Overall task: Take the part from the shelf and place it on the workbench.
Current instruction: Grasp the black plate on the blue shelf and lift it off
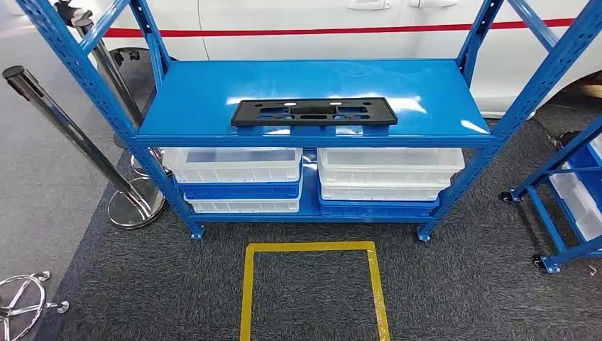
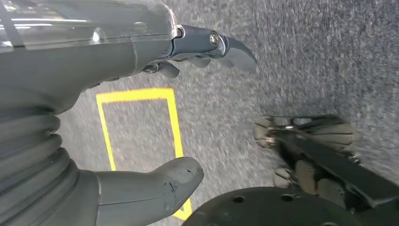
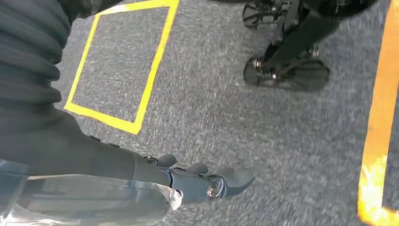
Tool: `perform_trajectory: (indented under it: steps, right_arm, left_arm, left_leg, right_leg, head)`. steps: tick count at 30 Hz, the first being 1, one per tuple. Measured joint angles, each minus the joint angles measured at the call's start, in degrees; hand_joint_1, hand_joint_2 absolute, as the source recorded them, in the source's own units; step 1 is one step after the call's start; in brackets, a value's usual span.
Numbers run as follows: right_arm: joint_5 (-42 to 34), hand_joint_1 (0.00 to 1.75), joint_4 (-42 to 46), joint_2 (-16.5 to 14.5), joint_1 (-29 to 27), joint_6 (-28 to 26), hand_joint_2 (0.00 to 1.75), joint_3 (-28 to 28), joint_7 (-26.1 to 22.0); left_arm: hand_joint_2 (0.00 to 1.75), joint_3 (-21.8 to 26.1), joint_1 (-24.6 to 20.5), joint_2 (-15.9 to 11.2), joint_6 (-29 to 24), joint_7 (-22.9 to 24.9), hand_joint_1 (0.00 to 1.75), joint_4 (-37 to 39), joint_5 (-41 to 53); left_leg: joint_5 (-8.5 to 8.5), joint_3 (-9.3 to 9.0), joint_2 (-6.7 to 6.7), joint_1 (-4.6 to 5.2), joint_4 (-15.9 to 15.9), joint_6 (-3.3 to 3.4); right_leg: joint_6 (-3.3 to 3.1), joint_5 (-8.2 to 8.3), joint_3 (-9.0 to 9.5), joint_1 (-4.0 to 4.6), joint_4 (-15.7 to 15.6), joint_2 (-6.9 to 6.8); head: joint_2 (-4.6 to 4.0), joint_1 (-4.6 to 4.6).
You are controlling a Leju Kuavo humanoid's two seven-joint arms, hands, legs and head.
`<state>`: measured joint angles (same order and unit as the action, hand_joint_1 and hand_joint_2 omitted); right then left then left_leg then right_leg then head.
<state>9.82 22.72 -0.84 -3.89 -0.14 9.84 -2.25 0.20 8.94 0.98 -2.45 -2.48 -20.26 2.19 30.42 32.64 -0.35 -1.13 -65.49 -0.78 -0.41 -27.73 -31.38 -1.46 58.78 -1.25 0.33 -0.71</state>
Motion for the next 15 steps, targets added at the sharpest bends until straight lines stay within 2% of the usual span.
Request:
perform_trajectory:
  steps: [2,3,4,7,8,9,11,12,13,14,15]
  right_arm:
    - [1.4,0.00,-0.1,-0.2,0.2,-0.1,1.75,1.3,-0.4]
    - [2.8,0.00,-0.2,-0.4,0.5,-0.1,1.75,2.7,-0.8]
    - [4.2,0.00,-0.4,-0.6,0.7,-0.2,1.75,4.1,-1.2]
    - [8.4,0.00,-1.1,-1.2,1.5,-0.7,1.75,8.2,-2.3]
    - [9.8,0.00,-1.4,-1.5,1.8,-0.8,1.75,9.7,-2.7]
    - [11.3,0.00,-1.7,-1.7,2.1,-0.9,1.75,11.2,-3.2]
    - [14.1,0.00,-2.5,-2.1,2.8,-1.0,1.75,14.1,-4.1]
    - [15.6,0.00,-3.0,-2.2,3.1,-1.2,1.75,15.6,-4.6]
    - [16.9,0.00,-3.4,-2.4,3.3,-1.3,1.75,17.1,-5.1]
    - [18.3,0.00,-3.7,-2.5,3.6,-1.5,1.75,18.6,-5.7]
    - [19.6,0.00,-4.0,-2.6,4.0,-1.7,1.75,20.0,-6.4]
  left_arm:
    - [1.75,0.0,-0.3,0.1,-0.3,-0.4,0.00,0.4,0.3]
    - [1.75,0.0,-0.6,0.2,-0.7,-0.8,0.00,0.7,0.6]
    - [1.75,0.0,-1.1,0.4,-1.0,-1.2,0.00,1.1,0.8]
    - [1.75,0.1,-2.4,0.9,-2.0,-2.4,0.00,1.9,1.7]
    - [1.75,0.2,-2.8,1.2,-2.4,-2.8,0.00,2.2,2.0]
    - [1.75,0.3,-3.2,1.4,-2.7,-3.2,0.00,2.4,2.3]
    - [1.75,0.5,-3.9,1.8,-3.4,-4.0,0.00,3.0,2.9]
    - [1.75,0.7,-4.3,2.1,-3.8,-4.5,0.00,3.4,3.2]
    - [1.75,0.9,-4.6,2.4,-4.1,-5.0,0.00,3.7,3.4]
    - [1.75,1.1,-5.0,2.6,-4.4,-5.5,0.00,3.9,3.6]
    - [1.75,1.3,-5.3,2.9,-4.7,-6.1,0.00,4.2,3.8]
  left_leg:
    - [-0.87,-1.39,-0.01,0.05,3.5,0.21]
    - [-1.62,-2.30,-0.02,0.13,6.0,0.45]
    - [-1.69,-2.59,-0.03,0.27,7.1,0.72]
    - [-2.04,-2.51,0.01,0.45,7.6,1.93]
    - [-2.31,-2.58,0.07,0.38,7.9,2.40]
    - [-2.59,-2.62,0.15,0.31,8.1,2.83]
    - [-2.80,-2.39,0.27,0.49,8.1,3.29]
    - [-2.83,-2.28,0.28,0.63,8.1,3.39]
    - [-2.83,-2.23,0.26,0.76,8.0,3.46]
    - [-2.81,-2.25,0.22,0.88,7.9,3.50]
    - [-2.75,-2.36,0.18,0.99,7.9,3.50]
  right_leg:
    - [0.26,-0.02,-0.09,0.09,0.1,0.23]
    - [0.58,0.04,-0.19,0.15,0.2,0.44]
    - [0.99,0.13,-0.34,0.21,0.2,0.60]
    - [2.21,0.24,-0.50,0.08,0.2,0.80]
    - [2.45,-0.49,-0.86,0.01,1.1,0.85]
    - [2.59,-1.89,-1.77,-0.02,3.1,0.90]
    - [2.68,-5.75,-5.04,0.04,10.2,0.96]
    - [2.70,-7.04,-6.68,0.09,13.6,0.98]
    - [2.68,-7.27,-7.62,0.13,15.5,0.99]
    - [2.57,-6.41,-7.59,0.17,15.4,0.99]
    - [2.34,-4.53,-6.45,0.23,12.9,1.00]
  head:
    - [0.00,0.01]
    - [0.00,0.01]
    - [0.00,0.02]
    - [0.00,0.04]
    - [0.00,0.05]
    - [0.00,0.07]
    - [0.00,0.07]
    - [0.00,0.07]
    - [0.00,0.07]
    - [0.00,0.08]
    - [0.00,0.08]
